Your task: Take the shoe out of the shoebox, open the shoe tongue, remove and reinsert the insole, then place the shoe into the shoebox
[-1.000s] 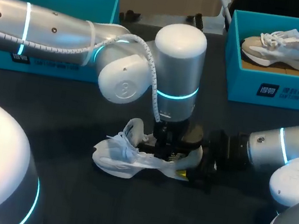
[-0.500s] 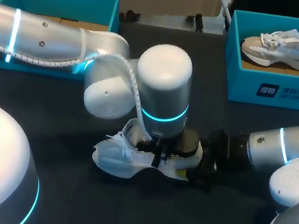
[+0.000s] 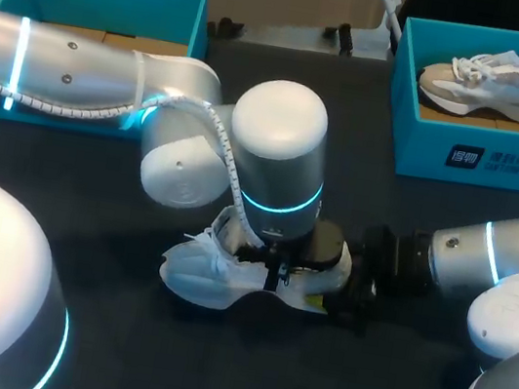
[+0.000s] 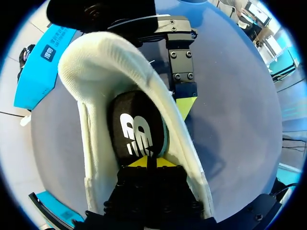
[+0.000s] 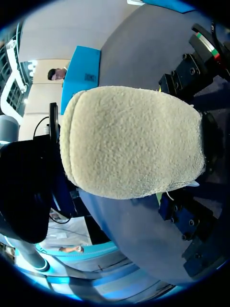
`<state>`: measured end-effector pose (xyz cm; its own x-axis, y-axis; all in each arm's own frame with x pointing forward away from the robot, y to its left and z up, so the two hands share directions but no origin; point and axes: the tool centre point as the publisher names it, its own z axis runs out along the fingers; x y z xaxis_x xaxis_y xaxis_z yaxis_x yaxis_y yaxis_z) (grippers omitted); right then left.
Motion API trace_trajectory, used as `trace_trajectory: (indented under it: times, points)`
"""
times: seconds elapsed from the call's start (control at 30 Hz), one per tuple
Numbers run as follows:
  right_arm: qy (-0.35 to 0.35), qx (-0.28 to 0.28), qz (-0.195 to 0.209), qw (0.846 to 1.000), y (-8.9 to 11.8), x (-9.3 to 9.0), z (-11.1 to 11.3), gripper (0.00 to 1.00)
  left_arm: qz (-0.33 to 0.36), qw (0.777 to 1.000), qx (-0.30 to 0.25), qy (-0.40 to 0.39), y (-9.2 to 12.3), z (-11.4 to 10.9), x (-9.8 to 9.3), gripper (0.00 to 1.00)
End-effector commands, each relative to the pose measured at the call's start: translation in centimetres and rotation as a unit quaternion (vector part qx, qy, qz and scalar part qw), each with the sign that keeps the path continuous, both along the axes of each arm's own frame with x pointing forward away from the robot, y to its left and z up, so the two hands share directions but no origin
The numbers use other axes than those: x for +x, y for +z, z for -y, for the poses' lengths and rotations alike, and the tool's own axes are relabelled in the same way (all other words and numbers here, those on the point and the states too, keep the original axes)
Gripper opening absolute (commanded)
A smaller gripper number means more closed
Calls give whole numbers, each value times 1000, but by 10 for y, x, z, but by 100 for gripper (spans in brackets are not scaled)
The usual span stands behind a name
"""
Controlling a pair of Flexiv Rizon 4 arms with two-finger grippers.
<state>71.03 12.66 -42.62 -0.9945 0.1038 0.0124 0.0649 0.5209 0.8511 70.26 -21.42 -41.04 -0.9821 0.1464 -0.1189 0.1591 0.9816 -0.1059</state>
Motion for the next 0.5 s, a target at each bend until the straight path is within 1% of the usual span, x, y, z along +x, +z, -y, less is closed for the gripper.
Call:
trace_trajectory:
  times: [0.03,0.5]
  points:
    - [-1,-4,-1,1000,-5,0,-5,0,-3,1000,-5,-2,0,-9,4,0]
    - [-1,-4,-1,1000,-5,0,-5,0,-21,1000,-11,4,24,-12,12,0]
